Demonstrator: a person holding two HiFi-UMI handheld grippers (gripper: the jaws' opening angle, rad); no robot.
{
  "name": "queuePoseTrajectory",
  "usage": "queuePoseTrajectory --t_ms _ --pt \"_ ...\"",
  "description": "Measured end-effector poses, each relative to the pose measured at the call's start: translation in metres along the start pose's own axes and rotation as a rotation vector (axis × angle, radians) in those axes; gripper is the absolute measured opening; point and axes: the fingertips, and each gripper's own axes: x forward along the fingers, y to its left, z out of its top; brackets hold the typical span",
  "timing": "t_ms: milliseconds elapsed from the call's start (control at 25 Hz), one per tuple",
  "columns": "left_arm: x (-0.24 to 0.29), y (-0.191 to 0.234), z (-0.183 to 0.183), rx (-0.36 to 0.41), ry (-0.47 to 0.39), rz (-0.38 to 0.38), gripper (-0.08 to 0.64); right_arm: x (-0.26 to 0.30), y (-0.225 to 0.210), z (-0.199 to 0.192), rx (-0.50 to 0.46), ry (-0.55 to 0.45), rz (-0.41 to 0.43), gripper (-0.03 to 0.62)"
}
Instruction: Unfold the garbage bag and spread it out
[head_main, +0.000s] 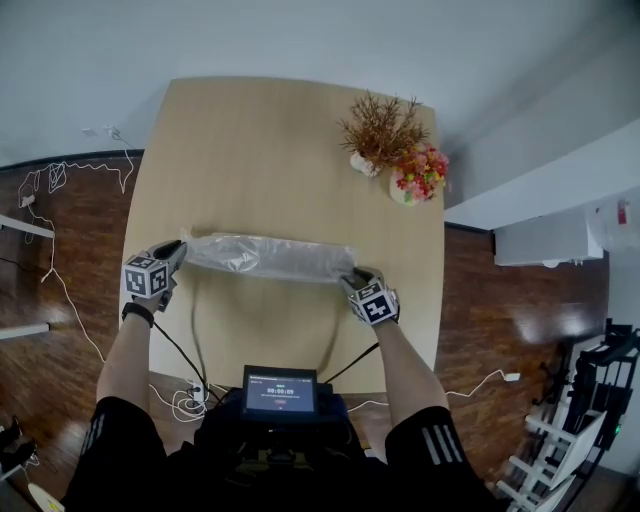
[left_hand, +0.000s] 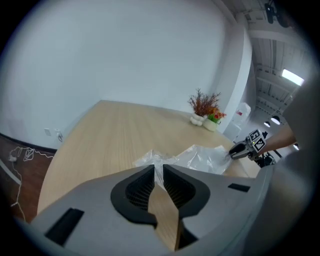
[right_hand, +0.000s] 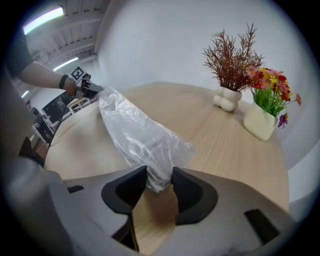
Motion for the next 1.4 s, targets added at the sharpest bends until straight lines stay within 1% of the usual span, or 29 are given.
queuePoseTrajectory --t_ms 120,280,360,440,480,600,680,840,1160,1200,1280,1320,1400 --pt "0.006 0.015 -0.017 0.073 0.087 0.072 0.09 -0.001 0.001 -0.001 -0.012 0.002 0.005 0.201" --pt "0.015 0.032 -0.036 0.254 0.201 0.19 0.156 -0.001 0.001 -0.001 -0.022 0.001 0.01 0.201" --pt "0.017 0.027 -0.042 0.32 0.266 0.207 0.175 -0.001 0.001 0.0 -0.027 0.0 0.009 0.201" --pt "0.018 0.024 -0.051 0.353 0.32 0.212 0.201 -0.001 0.003 0.0 -0.032 0.0 0.007 0.201" --pt "0.019 0.025 -0.055 0.36 0.333 0.217 0.202 -0.001 0.003 0.0 -0.034 0.0 0.006 0.201" --pt "0.022 0.03 -0.058 0.351 0.33 0.235 0.217 -0.001 0.003 -0.002 -0.042 0.001 0.006 0.201" --pt "0.022 0.031 -0.055 0.342 0.333 0.235 0.221 0.0 0.002 -0.001 -0.044 0.0 0.008 0.201" --pt "0.018 0.03 -0.053 0.316 0.325 0.23 0.253 -0.001 0.002 -0.001 -0.045 -0.004 0.007 0.202" --pt "0.0 0.035 -0.034 0.272 0.242 0.244 0.331 0.0 0.002 -0.001 -0.058 0.009 0.001 0.202" --pt "-0.004 0.038 -0.031 0.263 0.23 0.252 0.333 0.0 0.002 -0.001 -0.059 0.011 0.001 0.202" --pt "-0.013 0.047 -0.027 0.245 0.207 0.275 0.362 0.0 0.003 -0.001 -0.066 0.016 0.0 0.202" --pt "-0.016 0.052 -0.026 0.24 0.194 0.288 0.362 0.0 0.003 -0.001 -0.069 0.019 0.0 0.202" --pt "-0.02 0.064 -0.022 0.248 0.159 0.31 0.362 0.0 0.003 -0.002 -0.072 0.025 -0.001 0.202"
